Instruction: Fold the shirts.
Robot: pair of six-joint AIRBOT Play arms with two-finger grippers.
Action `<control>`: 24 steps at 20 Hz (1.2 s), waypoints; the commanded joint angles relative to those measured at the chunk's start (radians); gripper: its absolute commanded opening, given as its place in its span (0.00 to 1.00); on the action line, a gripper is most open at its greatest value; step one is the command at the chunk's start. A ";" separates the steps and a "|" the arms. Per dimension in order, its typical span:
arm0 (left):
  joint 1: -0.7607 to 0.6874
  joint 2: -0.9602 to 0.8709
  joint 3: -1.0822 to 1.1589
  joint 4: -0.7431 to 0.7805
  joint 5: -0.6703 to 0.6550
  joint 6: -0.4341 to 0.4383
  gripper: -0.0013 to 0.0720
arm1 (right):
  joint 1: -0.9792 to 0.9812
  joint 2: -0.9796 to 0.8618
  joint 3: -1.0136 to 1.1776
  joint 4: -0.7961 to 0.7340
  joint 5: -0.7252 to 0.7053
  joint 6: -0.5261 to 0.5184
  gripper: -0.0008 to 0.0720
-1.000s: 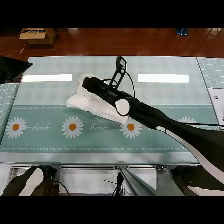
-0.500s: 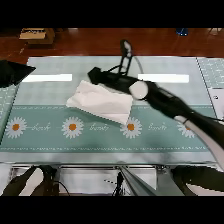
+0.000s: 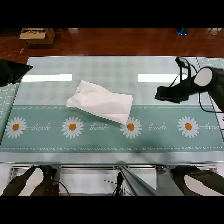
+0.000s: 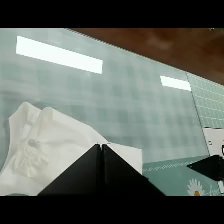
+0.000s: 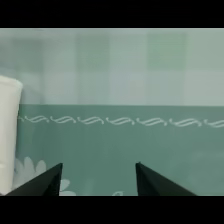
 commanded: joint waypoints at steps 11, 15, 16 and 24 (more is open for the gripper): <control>0.001 -0.001 0.000 0.000 0.002 0.001 0.05 | 0.326 -0.227 -0.239 0.812 -0.616 -0.156 0.76; 0.001 -0.002 0.000 0.001 0.002 0.001 0.05 | 0.356 -0.215 -0.219 0.838 -0.625 -0.225 0.04; 0.001 -0.002 0.000 0.001 0.003 0.001 0.05 | 0.339 -0.183 -0.203 0.837 -0.598 -0.300 0.04; 0.001 -0.050 0.000 0.001 0.069 0.001 0.05 | -0.090 0.260 -0.047 0.357 -0.230 -0.037 0.04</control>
